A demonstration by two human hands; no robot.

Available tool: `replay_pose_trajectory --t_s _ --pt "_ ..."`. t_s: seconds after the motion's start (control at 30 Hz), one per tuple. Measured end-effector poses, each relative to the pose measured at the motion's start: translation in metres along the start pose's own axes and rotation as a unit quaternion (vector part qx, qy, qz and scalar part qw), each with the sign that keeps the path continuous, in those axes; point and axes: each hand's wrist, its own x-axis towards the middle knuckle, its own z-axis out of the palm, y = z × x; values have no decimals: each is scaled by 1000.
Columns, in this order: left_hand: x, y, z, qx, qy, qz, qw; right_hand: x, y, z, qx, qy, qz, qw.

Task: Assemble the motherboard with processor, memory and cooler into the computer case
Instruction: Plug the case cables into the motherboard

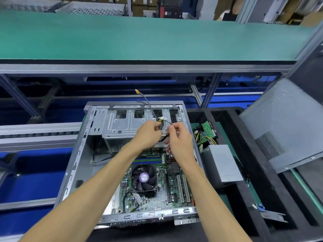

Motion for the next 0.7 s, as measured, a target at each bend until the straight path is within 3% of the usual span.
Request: replay_pose_trajectory --t_s 0.23,0.37,0.47,0.6,0.7 --pt "13 12 20 126 43 -67 989 -1 1 1 -6 -5 2 1000" --pt "16 8 20 137 49 -43 988 -2 -2 -1 19 -4 8 1000" --pt "6 -2 15 -9 67 5 998 0 -3 -2 45 4 16 999" --pt "-10 -10 -6 -256 83 -37 962 1 -6 -3 104 10 24 994" --pt "-21 -17 -22 -303 63 -28 950 5 -8 -1 124 24 14 992"
